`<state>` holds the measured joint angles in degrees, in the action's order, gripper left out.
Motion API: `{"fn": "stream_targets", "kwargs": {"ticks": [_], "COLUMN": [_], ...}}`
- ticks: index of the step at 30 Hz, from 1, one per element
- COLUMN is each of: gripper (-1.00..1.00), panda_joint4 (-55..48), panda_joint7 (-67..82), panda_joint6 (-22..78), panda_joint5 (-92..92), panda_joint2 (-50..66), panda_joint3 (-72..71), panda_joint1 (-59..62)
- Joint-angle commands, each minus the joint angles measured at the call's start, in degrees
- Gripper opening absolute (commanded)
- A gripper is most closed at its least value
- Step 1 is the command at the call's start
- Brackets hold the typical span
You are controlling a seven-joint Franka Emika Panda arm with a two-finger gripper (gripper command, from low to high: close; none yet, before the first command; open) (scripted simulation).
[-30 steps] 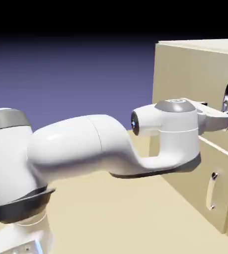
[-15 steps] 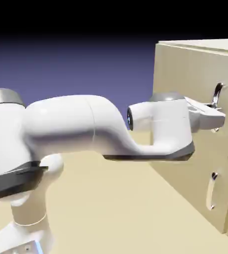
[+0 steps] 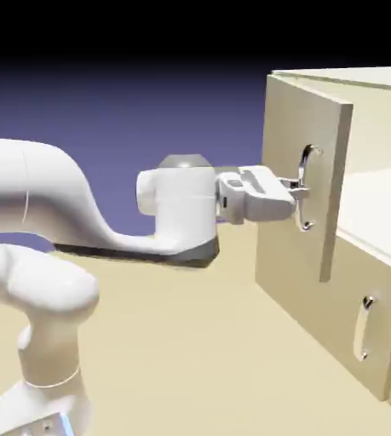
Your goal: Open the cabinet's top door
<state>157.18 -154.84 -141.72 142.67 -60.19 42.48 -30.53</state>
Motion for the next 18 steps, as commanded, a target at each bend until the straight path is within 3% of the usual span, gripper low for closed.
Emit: {"fn": "stream_targets", "kwargs": {"ticks": [1,9,18], "gripper": [-1.0,-1.0,-1.0], "panda_joint4": [1.8,12.8,18.4], "panda_joint7": [0.9,6.8,11.3], "panda_joint6": [1.4,11.2,23.0], "panda_joint5": [-2.3,-21.4,-43.5], "panda_joint2": [-1.2,-10.7,-18.0], "panda_joint3": [-2.1,-18.7,-37.3], "panda_joint1": [1.5,8.6,7.3]}}
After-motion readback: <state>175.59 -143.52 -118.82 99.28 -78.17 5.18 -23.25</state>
